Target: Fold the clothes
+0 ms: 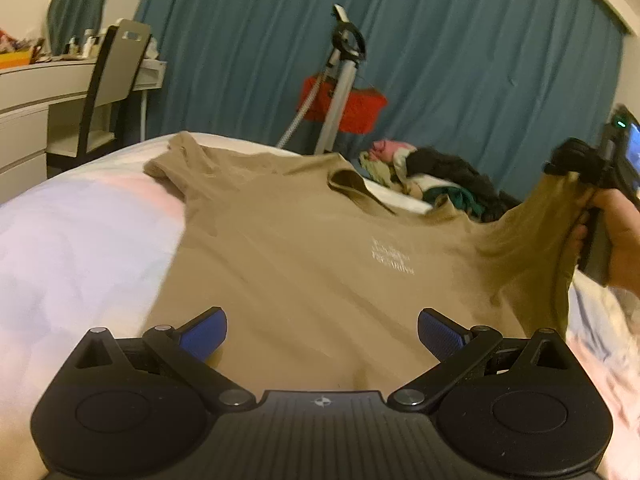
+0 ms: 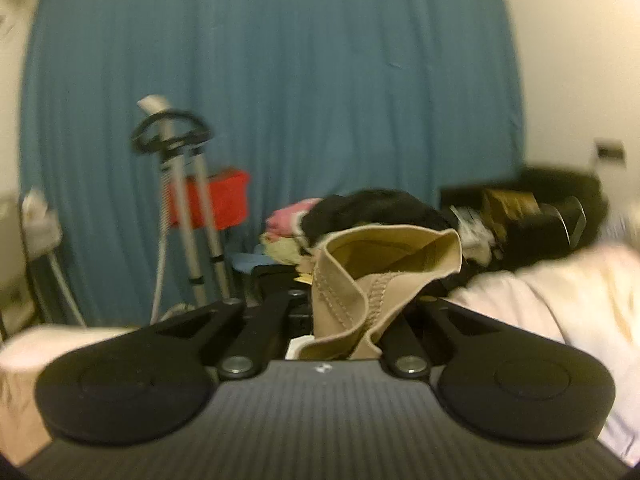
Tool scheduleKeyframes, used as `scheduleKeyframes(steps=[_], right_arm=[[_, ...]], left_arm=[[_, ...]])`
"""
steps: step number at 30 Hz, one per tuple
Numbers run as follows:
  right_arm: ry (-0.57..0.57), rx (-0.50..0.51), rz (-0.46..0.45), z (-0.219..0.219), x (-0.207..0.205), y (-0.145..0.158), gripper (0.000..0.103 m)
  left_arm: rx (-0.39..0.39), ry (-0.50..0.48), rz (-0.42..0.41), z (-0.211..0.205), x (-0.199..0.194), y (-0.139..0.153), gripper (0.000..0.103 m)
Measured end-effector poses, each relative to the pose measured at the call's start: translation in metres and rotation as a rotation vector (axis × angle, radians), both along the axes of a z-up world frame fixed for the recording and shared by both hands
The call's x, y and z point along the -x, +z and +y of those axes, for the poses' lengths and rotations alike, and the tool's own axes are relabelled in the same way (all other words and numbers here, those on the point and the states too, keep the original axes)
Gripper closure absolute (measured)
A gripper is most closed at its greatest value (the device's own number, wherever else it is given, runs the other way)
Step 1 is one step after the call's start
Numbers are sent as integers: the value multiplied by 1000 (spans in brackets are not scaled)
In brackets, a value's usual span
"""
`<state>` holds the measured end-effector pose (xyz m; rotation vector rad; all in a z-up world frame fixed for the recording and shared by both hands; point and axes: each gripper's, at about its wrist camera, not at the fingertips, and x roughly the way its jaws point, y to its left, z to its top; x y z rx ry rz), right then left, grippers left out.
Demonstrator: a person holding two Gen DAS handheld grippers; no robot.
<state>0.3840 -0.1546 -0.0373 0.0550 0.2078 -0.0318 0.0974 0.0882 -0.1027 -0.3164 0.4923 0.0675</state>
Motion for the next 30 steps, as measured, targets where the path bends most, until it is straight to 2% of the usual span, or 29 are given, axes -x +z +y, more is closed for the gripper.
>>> scheduleKeyframes(steps=[4, 7, 9, 12, 14, 18, 19, 20, 22, 26, 30], right_arm=[[94, 176, 43, 87, -6, -20, 98], [164, 307, 76, 152, -10, -36, 98], [200, 365, 110, 185, -15, -58, 98], [241, 414, 140, 217, -27, -82, 97], [246, 406, 147, 223, -35, -87, 97], [252, 328, 151, 221, -43, -81, 93], [257, 300, 170, 221, -46, -79, 75], [272, 257, 188, 217, -44, -75, 44], [300, 175, 200, 206, -32, -65, 10], [340, 42, 218, 177, 15, -46, 9], [329, 81, 178, 151, 90, -24, 9]], left_arm=[[-4, 62, -4, 17, -5, 3, 1], [20, 86, 25, 31, -15, -2, 1], [25, 101, 38, 37, -20, -7, 1], [28, 123, 54, 46, -25, -15, 1], [33, 133, 62, 51, -30, -19, 1], [34, 138, 79, 52, -37, -28, 1], [32, 136, 81, 51, -38, -29, 1], [29, 133, 83, 51, -39, -30, 1], [21, 127, 83, 49, -41, -31, 1], [-3, 121, 75, 44, -39, -29, 1], [-4, 105, 68, 39, -32, -25, 1]])
